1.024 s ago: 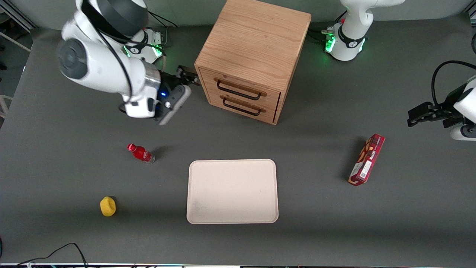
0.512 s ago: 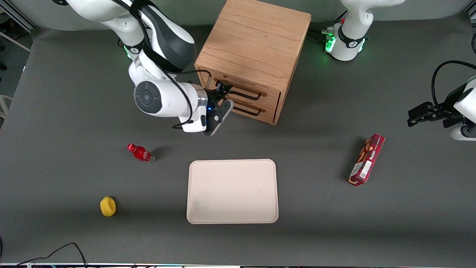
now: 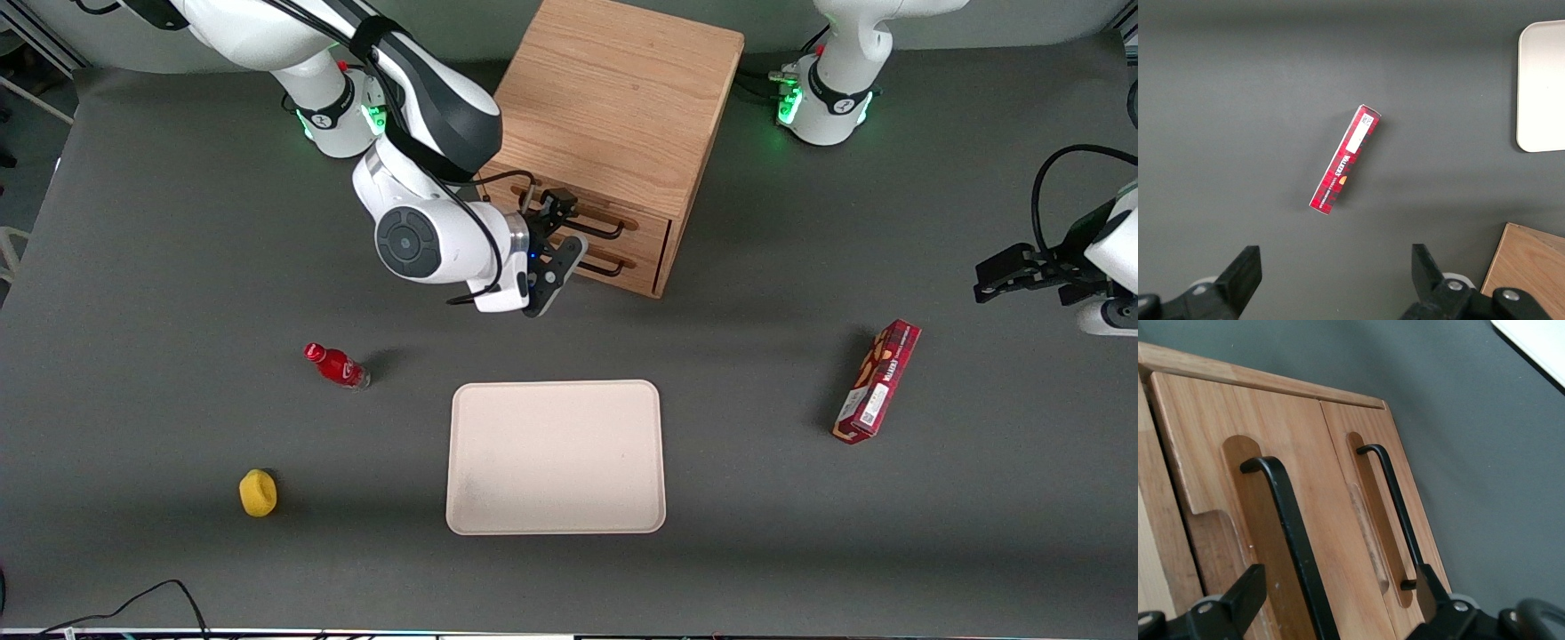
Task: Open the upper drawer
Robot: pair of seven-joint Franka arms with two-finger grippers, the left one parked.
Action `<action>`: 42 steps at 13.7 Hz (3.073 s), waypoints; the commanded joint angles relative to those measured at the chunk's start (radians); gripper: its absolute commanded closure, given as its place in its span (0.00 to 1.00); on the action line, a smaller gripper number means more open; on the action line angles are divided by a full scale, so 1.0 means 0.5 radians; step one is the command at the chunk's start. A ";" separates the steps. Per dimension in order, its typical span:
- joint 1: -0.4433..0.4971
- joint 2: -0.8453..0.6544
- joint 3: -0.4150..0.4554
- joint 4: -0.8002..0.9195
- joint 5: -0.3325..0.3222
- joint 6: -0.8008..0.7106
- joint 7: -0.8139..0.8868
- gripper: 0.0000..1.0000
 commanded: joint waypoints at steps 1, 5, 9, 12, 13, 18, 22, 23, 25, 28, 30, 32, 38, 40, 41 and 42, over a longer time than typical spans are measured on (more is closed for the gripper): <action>0.008 0.001 0.019 -0.049 -0.074 0.083 -0.029 0.00; 0.008 0.019 0.028 -0.092 -0.087 0.151 -0.029 0.00; 0.002 0.087 0.025 -0.065 -0.132 0.212 -0.035 0.00; -0.016 0.194 0.007 0.119 -0.206 0.203 -0.029 0.00; -0.029 0.218 -0.006 0.174 -0.206 0.176 -0.032 0.00; -0.035 0.252 -0.116 0.291 -0.228 0.090 -0.035 0.00; -0.041 0.378 -0.227 0.536 -0.228 -0.070 -0.182 0.00; -0.041 0.393 -0.260 0.567 -0.228 -0.073 -0.191 0.00; -0.041 0.424 -0.294 0.632 -0.231 -0.073 -0.246 0.00; -0.041 0.479 -0.365 0.763 -0.231 -0.085 -0.335 0.00; -0.038 0.541 -0.417 0.898 -0.231 -0.122 -0.427 0.00; -0.041 0.568 -0.432 0.969 -0.231 -0.128 -0.495 0.00; -0.050 0.611 -0.533 1.132 -0.231 -0.131 -0.967 0.00; -0.047 0.566 -0.546 1.156 -0.231 -0.150 -0.961 0.00; -0.050 0.489 -0.552 1.153 -0.228 -0.183 -0.958 0.00; -0.050 0.361 -0.561 1.147 -0.234 -0.229 -0.949 0.00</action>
